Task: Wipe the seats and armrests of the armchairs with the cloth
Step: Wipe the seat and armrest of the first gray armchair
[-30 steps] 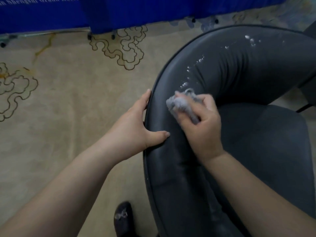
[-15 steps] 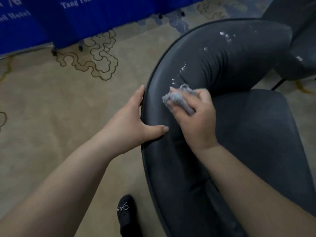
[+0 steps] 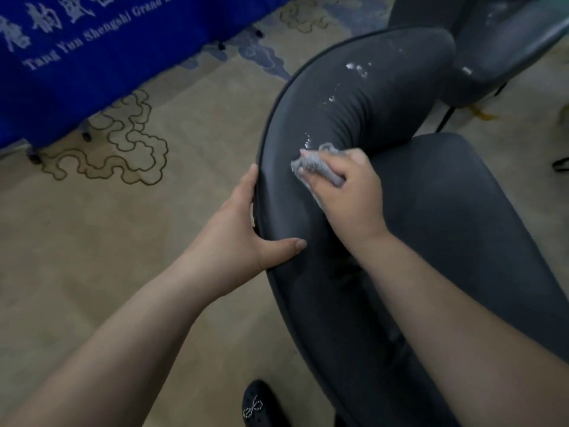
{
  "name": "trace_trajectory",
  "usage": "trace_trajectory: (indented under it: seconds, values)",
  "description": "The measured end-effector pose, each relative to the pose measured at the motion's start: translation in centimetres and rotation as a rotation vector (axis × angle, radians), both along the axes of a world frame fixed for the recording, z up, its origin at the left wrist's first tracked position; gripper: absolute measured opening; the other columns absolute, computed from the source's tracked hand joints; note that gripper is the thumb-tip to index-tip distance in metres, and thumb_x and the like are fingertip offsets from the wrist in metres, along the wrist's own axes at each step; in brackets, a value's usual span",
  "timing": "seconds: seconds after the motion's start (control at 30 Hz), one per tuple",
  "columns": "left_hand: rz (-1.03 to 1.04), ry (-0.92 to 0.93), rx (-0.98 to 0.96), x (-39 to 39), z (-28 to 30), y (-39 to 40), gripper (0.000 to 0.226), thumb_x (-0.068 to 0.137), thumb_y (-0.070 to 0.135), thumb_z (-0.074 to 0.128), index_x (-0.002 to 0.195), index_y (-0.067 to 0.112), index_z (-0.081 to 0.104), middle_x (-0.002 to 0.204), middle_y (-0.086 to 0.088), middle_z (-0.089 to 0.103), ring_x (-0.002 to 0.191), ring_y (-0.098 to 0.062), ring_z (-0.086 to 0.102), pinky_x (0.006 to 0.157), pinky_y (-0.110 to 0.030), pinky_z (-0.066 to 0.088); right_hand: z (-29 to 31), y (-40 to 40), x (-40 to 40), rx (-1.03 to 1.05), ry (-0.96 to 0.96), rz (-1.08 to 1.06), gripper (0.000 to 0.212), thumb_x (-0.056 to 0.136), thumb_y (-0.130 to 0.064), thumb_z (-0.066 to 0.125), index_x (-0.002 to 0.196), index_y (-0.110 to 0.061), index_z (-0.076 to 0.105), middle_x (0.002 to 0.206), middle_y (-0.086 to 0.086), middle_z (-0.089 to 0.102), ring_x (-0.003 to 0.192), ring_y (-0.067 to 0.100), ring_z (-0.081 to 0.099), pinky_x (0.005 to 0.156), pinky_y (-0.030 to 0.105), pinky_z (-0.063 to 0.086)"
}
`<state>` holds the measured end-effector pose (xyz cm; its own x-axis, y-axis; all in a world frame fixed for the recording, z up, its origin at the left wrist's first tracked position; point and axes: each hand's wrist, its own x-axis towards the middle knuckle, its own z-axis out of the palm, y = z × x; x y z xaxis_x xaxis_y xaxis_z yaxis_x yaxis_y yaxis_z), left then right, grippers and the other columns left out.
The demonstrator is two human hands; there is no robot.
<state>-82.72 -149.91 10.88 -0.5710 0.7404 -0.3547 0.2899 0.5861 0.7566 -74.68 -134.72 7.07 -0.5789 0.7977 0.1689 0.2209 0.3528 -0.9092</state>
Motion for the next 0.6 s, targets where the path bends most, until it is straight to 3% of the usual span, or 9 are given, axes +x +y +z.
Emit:
trace_trajectory:
  seconds: [0.1,0.23,0.37,0.5,0.6]
  values:
    - [0.013,-0.002,0.022,-0.4,-0.2,0.4,0.121,0.058,0.052,0.081,0.151,0.045,0.004,0.149,0.018,0.036,0.12,-0.01,0.055,0.098,-0.032,0.048,0.0,1.9,-1.9,-0.003,-0.016,-0.021,0.028,0.08,-0.022,0.075,0.109,-0.02,0.072,0.106,0.006,0.055,0.098,0.003,0.055,0.084,-0.001,0.034]
    - [0.025,-0.001,0.024,-1.5,-0.4,1.2,0.122,0.055,0.053,0.081,0.151,0.044,0.006,0.149,0.019,0.036,0.122,-0.009,0.052,0.1,-0.033,0.047,-0.6,-0.2,-0.1,0.093,0.04,-0.014,0.028,0.079,-0.027,0.076,0.106,-0.021,0.073,0.094,0.006,0.056,0.085,0.002,0.057,0.081,0.006,0.04]
    - [0.03,0.005,0.023,-2.6,-0.4,2.7,0.122,0.056,0.051,0.083,0.152,0.043,0.007,0.148,0.019,0.037,0.122,-0.008,0.052,0.102,-0.033,0.046,-0.6,1.5,-1.6,0.169,0.002,0.033,0.029,0.078,-0.027,0.076,0.107,-0.022,0.073,0.093,0.004,0.052,0.086,0.008,0.057,0.082,0.011,0.042]
    - [0.0,0.014,0.005,-3.9,-0.1,3.9,0.119,0.057,0.051,0.083,0.151,0.044,0.01,0.149,0.02,0.036,0.123,-0.009,0.051,0.102,-0.036,0.046,-0.2,5.2,-5.4,0.098,-0.016,-0.06,0.028,0.079,-0.025,0.076,0.106,-0.019,0.074,0.096,0.005,0.051,0.093,0.01,0.058,0.086,0.006,0.038]
    - [-0.014,0.014,0.005,-5.2,0.1,4.8,0.113,0.062,0.046,0.084,0.151,0.044,0.015,0.146,0.023,0.036,0.122,-0.009,0.053,0.101,-0.036,0.047,-1.1,4.2,-4.0,0.148,-0.015,-0.078,0.027,0.079,-0.031,0.075,0.105,-0.022,0.074,0.091,0.005,0.053,0.084,0.007,0.057,0.079,0.006,0.039]
